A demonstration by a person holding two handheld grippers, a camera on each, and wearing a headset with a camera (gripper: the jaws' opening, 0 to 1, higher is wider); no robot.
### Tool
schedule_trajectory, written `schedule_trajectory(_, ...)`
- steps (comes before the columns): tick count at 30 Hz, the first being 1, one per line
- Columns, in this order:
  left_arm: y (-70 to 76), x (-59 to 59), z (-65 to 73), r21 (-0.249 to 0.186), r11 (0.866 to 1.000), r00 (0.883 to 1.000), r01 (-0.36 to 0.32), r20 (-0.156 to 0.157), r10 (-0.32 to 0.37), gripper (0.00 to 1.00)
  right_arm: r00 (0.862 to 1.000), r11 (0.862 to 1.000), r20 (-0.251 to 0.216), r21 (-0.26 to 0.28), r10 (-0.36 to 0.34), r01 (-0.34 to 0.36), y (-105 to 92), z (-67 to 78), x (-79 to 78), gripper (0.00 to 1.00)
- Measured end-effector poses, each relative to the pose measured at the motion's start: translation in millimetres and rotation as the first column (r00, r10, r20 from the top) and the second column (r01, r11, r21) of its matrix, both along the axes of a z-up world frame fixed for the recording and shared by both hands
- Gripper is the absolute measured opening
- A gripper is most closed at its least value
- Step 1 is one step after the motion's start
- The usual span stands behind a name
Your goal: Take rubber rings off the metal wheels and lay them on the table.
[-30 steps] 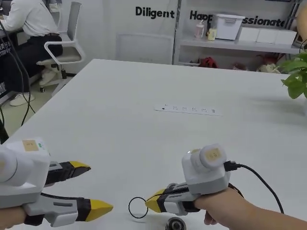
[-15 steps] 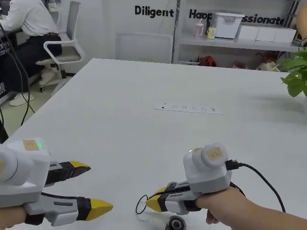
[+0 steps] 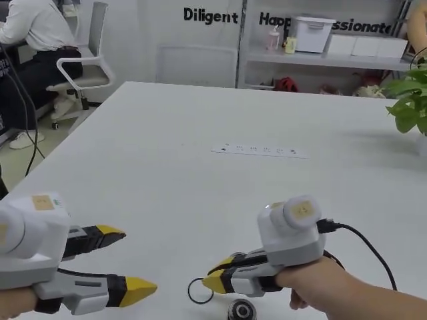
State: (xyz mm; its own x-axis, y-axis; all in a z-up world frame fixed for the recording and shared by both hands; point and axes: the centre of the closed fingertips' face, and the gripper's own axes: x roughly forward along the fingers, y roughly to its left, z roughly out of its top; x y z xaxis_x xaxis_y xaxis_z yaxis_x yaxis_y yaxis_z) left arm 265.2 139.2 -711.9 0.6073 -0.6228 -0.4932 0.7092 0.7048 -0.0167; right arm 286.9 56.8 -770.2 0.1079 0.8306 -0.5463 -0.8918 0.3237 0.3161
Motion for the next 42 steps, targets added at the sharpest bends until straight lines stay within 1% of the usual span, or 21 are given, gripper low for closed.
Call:
schedule_trajectory(10,-5.0,2.7,2.9,0.005,1.000,1.000,0.016,0.001,-0.016,0.65,1.000,1.000,0.006,0.018,-0.018,0.018,-10.8,10.0,3.6,0.11)
schedule_trajectory(20,-9.2,3.1,2.8,0.006,1.000,1.000,0.024,-0.001,-0.024,0.65,1.000,1.000,0.023,0.021,-0.021,0.021,-24.1,19.2,5.9,0.12)
schedule_trajectory(33,-10.8,5.8,5.1,0.005,1.000,1.000,0.026,0.004,-0.026,0.65,0.999,0.999,0.035,0.027,-0.024,0.023,-32.8,25.0,6.7,0.13)
schedule_trajectory(42,-15.3,8.0,6.2,0.007,0.999,0.999,0.035,0.006,-0.035,0.64,0.999,0.999,0.045,0.025,-0.020,0.019,-38.7,27.6,6.2,0.13)
